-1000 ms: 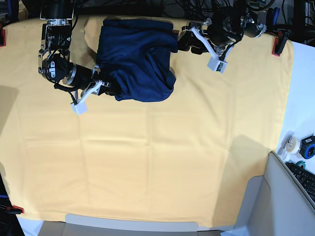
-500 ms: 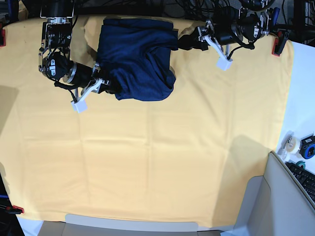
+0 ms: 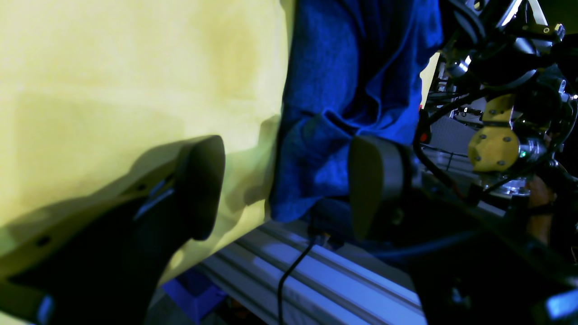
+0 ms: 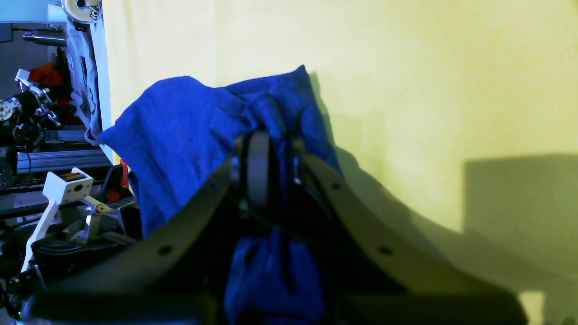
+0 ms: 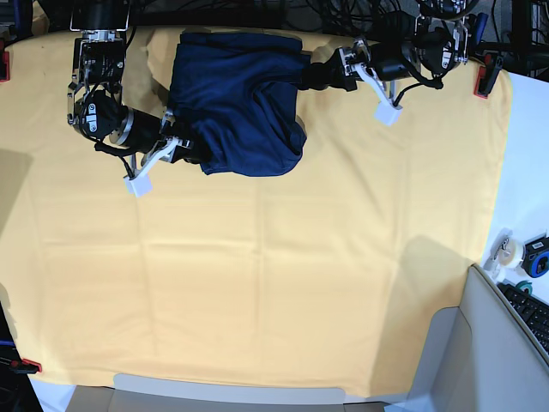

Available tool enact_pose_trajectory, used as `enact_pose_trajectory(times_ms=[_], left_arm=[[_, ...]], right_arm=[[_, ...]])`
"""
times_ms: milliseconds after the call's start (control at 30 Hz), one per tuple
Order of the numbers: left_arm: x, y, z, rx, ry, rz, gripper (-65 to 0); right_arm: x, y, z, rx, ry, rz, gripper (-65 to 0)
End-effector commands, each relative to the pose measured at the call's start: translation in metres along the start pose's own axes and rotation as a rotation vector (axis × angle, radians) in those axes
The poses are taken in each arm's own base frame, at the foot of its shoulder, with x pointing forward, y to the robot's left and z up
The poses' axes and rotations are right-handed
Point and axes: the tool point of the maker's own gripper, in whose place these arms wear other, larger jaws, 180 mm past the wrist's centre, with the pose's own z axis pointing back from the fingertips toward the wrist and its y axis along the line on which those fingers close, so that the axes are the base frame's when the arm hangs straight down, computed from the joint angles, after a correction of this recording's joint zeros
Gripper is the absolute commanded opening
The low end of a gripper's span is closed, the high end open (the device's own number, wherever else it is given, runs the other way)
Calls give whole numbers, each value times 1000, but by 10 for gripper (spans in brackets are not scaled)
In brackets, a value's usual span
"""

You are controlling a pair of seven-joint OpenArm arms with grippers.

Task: Fold the T-shirt properly
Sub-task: 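Lift and pull the shirt sides apart with both grippers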

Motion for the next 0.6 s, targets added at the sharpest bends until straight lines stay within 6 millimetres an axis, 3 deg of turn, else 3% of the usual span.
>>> enact_pose_trajectory(times_ms=[0, 200, 567], left_arm=[[-10, -5, -3, -7, 44, -8, -224], [-7, -11, -12, -1, 66, -57, -224], [-23, -25, -35, -3, 169, -157, -224]], right_arm=[[5, 5, 3, 12, -5, 20, -616], [5, 5, 3, 12, -5, 20, -617], [5, 5, 3, 11, -5, 21, -617]])
